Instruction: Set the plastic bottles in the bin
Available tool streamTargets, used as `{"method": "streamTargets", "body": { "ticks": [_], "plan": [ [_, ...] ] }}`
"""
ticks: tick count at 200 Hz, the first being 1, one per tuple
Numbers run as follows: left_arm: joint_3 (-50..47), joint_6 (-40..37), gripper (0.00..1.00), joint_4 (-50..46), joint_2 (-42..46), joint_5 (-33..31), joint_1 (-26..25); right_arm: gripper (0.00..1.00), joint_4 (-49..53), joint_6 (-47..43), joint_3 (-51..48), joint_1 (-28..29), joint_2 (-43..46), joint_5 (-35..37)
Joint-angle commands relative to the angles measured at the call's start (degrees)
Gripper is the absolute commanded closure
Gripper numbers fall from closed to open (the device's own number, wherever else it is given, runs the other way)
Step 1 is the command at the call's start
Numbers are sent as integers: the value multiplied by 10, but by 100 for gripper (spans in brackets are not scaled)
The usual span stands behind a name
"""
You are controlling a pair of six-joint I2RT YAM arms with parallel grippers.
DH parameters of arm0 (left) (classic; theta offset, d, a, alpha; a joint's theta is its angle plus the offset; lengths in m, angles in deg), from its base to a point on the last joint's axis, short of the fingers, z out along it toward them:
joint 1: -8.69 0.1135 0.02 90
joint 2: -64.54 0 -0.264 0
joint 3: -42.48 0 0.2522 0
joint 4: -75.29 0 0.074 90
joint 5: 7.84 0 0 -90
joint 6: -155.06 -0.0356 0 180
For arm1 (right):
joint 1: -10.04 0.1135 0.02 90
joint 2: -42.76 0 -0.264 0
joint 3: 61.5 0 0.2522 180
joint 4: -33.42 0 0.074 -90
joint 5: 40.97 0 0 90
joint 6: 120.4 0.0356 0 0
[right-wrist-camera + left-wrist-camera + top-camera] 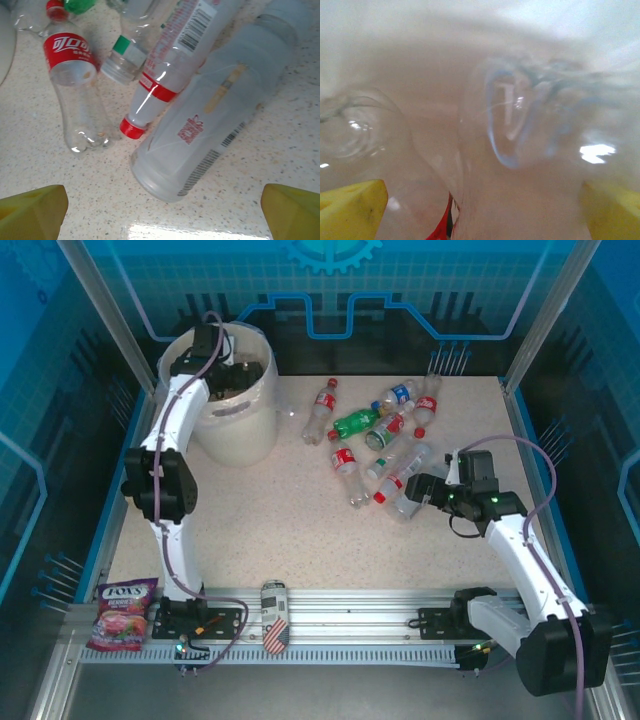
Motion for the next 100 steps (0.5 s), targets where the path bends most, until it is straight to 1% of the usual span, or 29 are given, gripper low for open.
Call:
{"method": "streamTargets", "body": {
  "ticks": [1,21,52,74,100],
  "plan": [
    [10,7,1,-20,63,-7,2,0,15,24,14,-9,-16,27],
    [-15,9,1,-20,96,-12,2,0,4,36,14,-6,-30,32],
    [-98,17,1,5,183,-26,1,0,-2,70,21,6,-61,60],
    [-180,18,1,18,265,-38,-13,0,-2,81,34,26,-91,85],
    [-309,26,1,54,374,-62,-43,0,-15,83,44,57,-130,98]
  ]
}}
